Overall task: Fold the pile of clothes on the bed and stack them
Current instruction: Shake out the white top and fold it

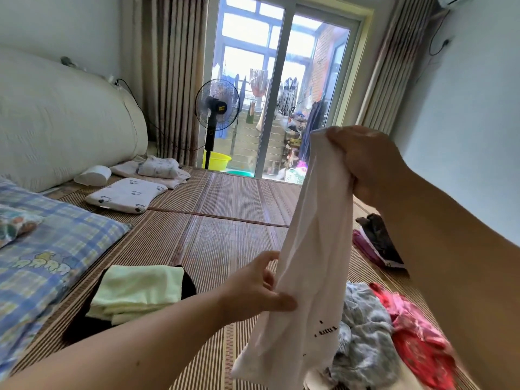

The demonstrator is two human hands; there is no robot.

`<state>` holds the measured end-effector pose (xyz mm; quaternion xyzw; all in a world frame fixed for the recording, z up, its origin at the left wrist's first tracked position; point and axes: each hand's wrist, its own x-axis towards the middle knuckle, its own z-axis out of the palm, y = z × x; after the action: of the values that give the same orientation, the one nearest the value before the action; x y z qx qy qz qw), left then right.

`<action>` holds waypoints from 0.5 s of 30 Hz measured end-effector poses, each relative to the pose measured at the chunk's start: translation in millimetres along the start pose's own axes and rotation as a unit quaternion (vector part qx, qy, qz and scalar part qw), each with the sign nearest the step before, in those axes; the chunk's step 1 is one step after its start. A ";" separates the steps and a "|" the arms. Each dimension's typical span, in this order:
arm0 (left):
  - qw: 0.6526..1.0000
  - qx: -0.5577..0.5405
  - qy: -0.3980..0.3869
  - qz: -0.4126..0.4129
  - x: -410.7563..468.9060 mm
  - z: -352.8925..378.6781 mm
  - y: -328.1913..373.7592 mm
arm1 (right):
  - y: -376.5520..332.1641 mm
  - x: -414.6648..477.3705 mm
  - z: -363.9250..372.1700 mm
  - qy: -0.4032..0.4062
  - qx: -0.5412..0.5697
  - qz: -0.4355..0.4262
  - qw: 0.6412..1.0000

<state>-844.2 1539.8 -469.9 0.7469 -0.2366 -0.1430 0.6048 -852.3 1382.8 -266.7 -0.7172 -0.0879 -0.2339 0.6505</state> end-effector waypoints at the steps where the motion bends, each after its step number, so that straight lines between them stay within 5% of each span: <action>1: 0.999 0.051 0.007 0.000 4.1 5.0 -2.7 | 0.3 0.1 -3.2 0.004 0.002 0.000 1.000; 10: 0.980 0.192 0.000 -0.041 -3.0 -2.2 -56.2 | 19.6 15.9 -63.2 0.120 0.006 -0.002 0.993; 15: 0.967 0.230 0.101 -0.045 -10.3 -64.0 -50.7 | 42.5 23.8 -117.1 0.205 -0.010 -0.006 0.979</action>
<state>-811.8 1606.6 -505.4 0.8862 -0.1671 -0.0358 0.4307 -839.1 1258.6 -288.8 -0.6599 0.0451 -0.3810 0.6460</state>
